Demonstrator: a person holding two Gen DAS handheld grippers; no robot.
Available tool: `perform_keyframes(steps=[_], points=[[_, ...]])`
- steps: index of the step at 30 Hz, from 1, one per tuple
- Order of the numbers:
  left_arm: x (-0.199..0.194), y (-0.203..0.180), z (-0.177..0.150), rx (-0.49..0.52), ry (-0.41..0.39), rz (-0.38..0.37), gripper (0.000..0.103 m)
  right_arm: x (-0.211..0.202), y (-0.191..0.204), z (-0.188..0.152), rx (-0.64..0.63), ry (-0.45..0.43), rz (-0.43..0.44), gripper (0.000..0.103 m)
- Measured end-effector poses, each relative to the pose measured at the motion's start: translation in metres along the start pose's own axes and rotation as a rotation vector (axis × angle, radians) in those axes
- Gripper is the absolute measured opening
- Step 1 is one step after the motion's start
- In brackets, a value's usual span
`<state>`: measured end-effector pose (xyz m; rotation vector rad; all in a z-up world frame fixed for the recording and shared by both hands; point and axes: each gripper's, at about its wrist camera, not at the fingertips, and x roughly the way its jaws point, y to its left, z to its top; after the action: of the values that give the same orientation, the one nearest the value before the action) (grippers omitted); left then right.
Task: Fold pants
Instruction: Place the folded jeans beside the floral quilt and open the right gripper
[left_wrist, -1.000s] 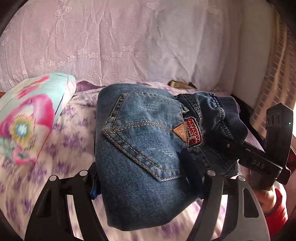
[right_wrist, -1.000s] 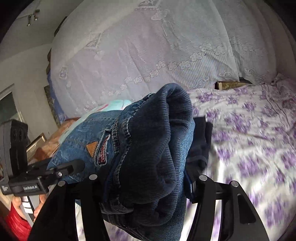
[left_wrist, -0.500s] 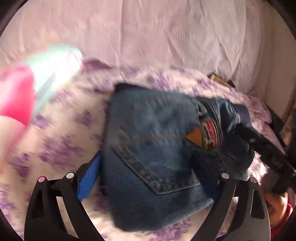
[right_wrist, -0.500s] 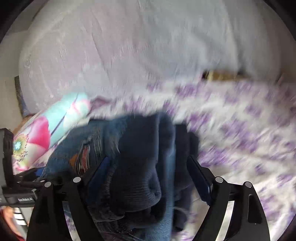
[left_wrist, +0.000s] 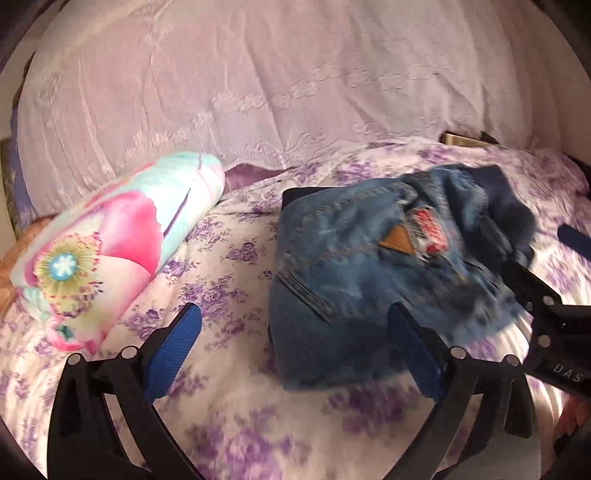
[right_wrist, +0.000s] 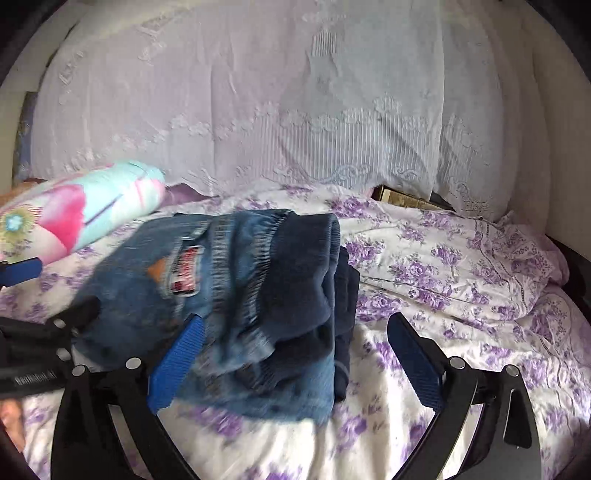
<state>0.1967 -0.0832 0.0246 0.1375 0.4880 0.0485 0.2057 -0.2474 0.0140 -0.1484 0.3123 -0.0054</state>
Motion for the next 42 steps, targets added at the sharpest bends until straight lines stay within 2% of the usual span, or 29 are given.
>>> perform_keyframes(steps=[3,7,9,13,16,21,28,38,42], points=[[-0.04,-0.008,-0.013,0.026,-0.051,0.061,0.098,-0.035,0.008,-0.014,0.005,-0.026,-0.039,0.099],[-0.087,-0.001,-0.03,-0.036,-0.039,0.008,0.098,-0.073,-0.002,-0.027,0.117,0.026,0.008,0.099],[-0.105,0.001,-0.039,-0.048,-0.046,0.021,0.098,-0.094,0.003,-0.037,0.15,0.041,0.022,0.099],[-0.14,-0.004,-0.057,-0.02,-0.08,0.051,0.098,-0.121,0.016,-0.052,0.12,0.078,0.008,0.099],[-0.155,0.002,-0.07,-0.037,-0.058,0.044,0.098,-0.136,0.021,-0.062,0.115,0.094,0.026,0.099],[-0.164,0.01,-0.078,-0.059,-0.051,0.045,0.098,-0.14,0.017,-0.065,0.152,0.091,0.035,0.099],[-0.156,0.016,-0.079,-0.073,-0.023,0.037,0.098,-0.132,0.011,-0.065,0.202,0.114,0.057,0.099],[-0.155,0.015,-0.08,-0.072,-0.011,0.029,0.098,-0.142,0.029,-0.062,0.1,0.056,0.046,0.099],[-0.156,0.016,-0.079,-0.083,-0.015,0.027,0.098,-0.145,0.029,-0.061,0.103,0.045,0.055,0.099]])
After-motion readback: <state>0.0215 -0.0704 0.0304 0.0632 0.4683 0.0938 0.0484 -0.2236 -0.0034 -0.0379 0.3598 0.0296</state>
